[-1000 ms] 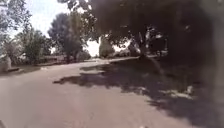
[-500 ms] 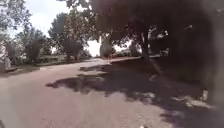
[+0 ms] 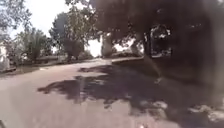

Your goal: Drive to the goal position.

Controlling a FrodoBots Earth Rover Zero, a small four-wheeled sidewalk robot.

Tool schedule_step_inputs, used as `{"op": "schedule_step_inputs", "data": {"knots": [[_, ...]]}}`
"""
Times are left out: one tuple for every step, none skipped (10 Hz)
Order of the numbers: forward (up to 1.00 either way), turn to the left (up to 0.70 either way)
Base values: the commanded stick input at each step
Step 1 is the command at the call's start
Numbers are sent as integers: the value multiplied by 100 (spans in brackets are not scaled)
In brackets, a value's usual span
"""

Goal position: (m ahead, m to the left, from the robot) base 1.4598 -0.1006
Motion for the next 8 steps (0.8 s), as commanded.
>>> {"op": "schedule_step_inputs", "data": {"knots": [[70,0],[70,0],[70,0],[70,0],[70,0],[70,0],[70,0],[70,0]]}}
